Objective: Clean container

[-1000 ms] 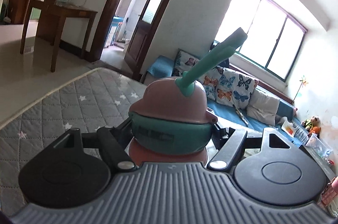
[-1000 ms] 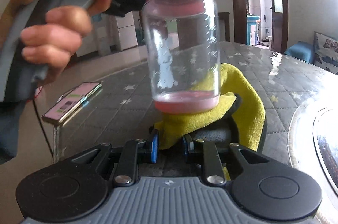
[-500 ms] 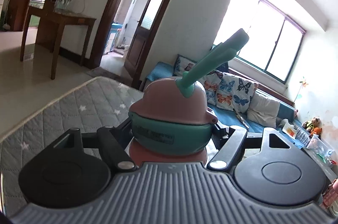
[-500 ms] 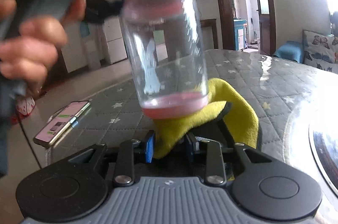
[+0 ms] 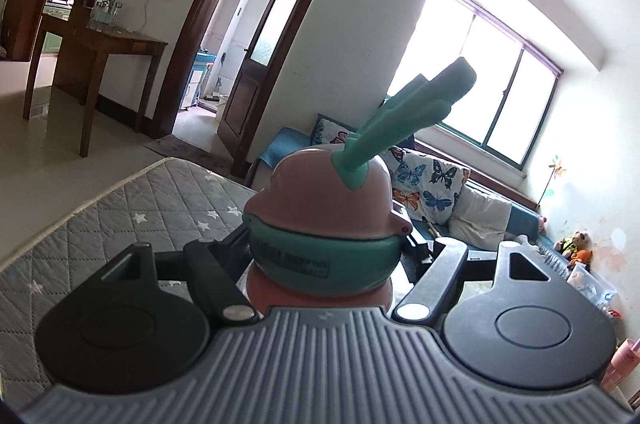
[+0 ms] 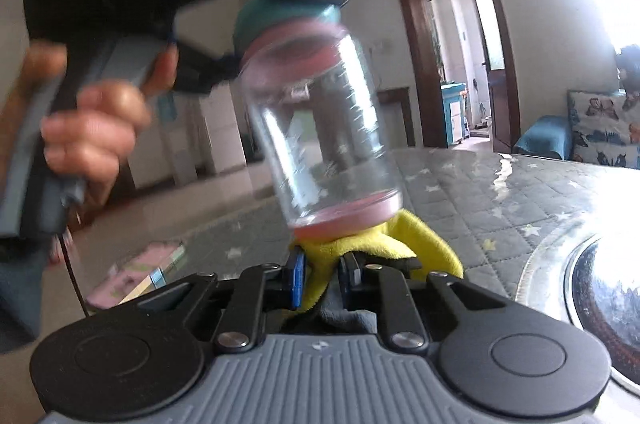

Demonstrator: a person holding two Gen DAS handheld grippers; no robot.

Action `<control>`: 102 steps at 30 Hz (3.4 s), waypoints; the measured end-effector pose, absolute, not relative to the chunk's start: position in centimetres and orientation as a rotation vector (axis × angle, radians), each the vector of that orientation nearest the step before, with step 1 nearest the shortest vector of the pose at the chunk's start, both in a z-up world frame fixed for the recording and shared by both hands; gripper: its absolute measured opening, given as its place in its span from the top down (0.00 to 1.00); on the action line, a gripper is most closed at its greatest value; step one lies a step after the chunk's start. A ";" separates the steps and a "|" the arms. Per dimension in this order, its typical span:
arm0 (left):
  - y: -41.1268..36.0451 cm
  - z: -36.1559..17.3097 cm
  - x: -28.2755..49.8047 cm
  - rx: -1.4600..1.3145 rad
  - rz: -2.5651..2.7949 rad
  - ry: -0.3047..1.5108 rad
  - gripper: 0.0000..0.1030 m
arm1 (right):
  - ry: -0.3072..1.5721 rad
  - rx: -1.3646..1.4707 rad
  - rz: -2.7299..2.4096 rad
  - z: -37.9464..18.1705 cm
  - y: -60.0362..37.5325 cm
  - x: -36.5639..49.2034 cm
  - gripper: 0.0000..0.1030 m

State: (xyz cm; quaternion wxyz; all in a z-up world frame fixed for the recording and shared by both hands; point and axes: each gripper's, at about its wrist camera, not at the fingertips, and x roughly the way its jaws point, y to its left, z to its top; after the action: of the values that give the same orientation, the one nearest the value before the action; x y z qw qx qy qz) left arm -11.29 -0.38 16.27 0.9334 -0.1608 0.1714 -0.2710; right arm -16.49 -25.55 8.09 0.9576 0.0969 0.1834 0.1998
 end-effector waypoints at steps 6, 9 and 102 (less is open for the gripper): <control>-0.5 15.9 -11.3 -0.307 -0.526 0.362 0.29 | 0.500 0.381 0.342 7.2 -29.0 -15.0 0.81; -0.3 15.7 -11.1 -0.316 -0.523 0.377 0.29 | 0.535 0.343 0.285 7.1 -29.6 -14.7 0.58; -1.0 22.5 -15.8 -0.455 -0.791 0.295 0.29 | 0.075 0.160 0.447 10.4 -24.3 -19.0 0.82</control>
State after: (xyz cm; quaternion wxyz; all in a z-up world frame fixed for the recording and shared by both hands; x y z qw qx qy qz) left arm -15.79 -0.96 22.53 0.8872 -0.2189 0.1421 -0.3805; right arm -18.97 -24.33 10.43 0.9713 0.0790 0.0370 0.2213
